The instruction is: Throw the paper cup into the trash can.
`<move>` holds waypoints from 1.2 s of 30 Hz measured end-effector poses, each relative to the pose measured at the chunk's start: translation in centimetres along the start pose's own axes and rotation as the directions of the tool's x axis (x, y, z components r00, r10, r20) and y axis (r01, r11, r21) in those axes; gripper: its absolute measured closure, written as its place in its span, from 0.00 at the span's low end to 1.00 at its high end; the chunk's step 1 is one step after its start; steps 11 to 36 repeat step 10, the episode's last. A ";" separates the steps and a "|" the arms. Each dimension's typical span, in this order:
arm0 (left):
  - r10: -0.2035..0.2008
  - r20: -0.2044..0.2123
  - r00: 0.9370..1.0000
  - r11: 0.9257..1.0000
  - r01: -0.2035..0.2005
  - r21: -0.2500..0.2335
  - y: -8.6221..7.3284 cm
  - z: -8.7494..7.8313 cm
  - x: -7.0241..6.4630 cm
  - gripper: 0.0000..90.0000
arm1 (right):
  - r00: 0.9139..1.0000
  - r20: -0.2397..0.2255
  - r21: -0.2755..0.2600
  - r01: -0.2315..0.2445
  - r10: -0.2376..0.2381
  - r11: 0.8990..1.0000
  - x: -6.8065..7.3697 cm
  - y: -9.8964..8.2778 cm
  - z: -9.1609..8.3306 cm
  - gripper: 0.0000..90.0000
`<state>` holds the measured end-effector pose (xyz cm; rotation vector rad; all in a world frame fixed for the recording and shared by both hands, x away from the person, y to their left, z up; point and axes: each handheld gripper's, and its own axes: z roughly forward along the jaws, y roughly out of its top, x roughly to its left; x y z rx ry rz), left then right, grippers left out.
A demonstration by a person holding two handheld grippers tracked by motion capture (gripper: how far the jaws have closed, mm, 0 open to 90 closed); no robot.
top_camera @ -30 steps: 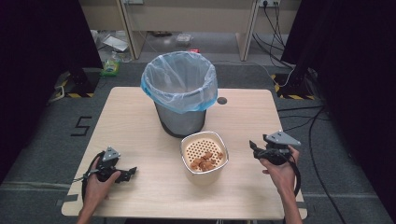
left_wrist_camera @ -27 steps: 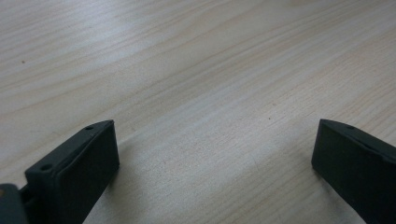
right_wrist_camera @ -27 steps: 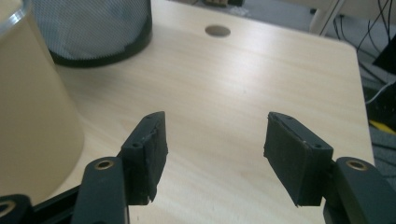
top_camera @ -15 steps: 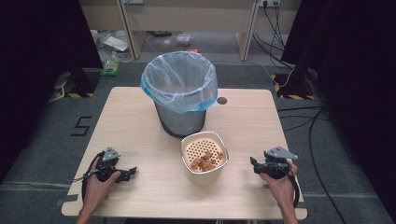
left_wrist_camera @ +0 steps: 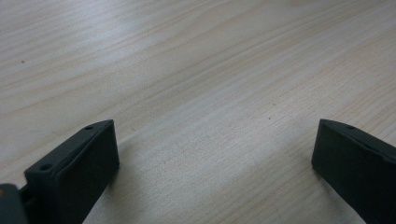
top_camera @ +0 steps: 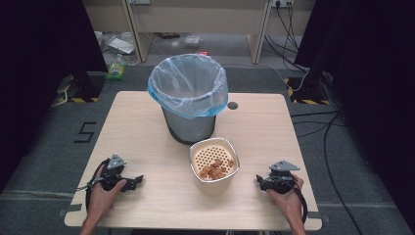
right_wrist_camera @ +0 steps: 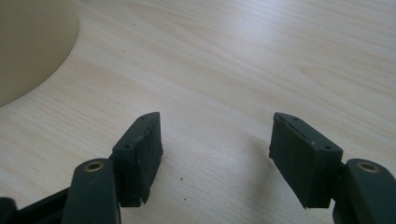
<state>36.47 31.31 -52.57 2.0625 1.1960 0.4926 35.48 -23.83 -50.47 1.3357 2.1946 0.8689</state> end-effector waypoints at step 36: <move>0.000 0.000 1.000 1.000 0.000 0.000 0.0 0.0 0.0 0.00 | 1.000 -0.019 0.000 -0.019 0.019 1.000 0.3 -0.3 0.4 0.30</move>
